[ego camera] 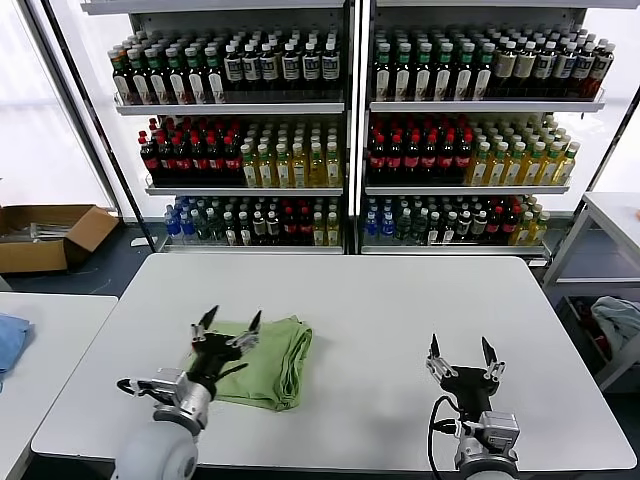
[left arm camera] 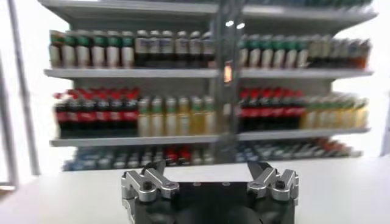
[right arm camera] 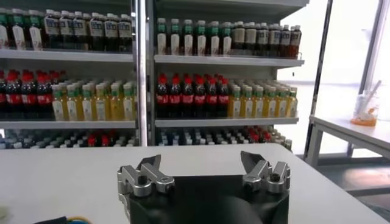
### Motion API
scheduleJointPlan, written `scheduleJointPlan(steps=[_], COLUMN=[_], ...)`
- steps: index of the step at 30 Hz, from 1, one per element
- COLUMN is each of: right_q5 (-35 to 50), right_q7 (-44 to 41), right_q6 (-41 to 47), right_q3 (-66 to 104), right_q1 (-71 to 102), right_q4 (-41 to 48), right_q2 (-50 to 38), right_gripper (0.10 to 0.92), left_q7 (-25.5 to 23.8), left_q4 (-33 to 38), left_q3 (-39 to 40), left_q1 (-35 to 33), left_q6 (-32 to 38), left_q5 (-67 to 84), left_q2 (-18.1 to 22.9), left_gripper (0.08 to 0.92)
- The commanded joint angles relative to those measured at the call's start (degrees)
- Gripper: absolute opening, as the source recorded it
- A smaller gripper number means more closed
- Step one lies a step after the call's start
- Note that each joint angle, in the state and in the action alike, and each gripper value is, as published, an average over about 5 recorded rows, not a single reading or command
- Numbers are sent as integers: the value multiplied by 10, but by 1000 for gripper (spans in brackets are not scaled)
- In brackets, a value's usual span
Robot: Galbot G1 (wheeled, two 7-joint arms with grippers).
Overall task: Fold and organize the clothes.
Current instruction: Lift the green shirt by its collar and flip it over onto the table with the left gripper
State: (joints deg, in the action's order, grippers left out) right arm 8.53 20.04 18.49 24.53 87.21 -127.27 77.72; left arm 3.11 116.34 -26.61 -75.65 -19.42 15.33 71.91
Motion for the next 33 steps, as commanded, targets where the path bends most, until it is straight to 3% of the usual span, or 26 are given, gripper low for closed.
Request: scheduleJointPlan(steps=[1,21,28,33], right_q5=[4,4,4,4], right_q7=[0,-2,-3,-4], right_q6=[2,3,3,3], right_q3=[0,-2,-2,2], right_q1=[-8,-10,-9,-7], right_q4=[2,4,0,-1], right_q2=[-2,1,2,1], right_gripper=[823,823,823,823], left_q7=[-10,-39,-40,-34], left_q4=[-120,-186,-172,-90], left_q3=[-78,-62,-60,-63], left_q1=[3,13,15,3], left_q6=[7,8,6,-7], left_q5=[-69,-87,-83,-3], left_q2=[-41,-47,-52,-53], left_gripper=[823,823,823,823])
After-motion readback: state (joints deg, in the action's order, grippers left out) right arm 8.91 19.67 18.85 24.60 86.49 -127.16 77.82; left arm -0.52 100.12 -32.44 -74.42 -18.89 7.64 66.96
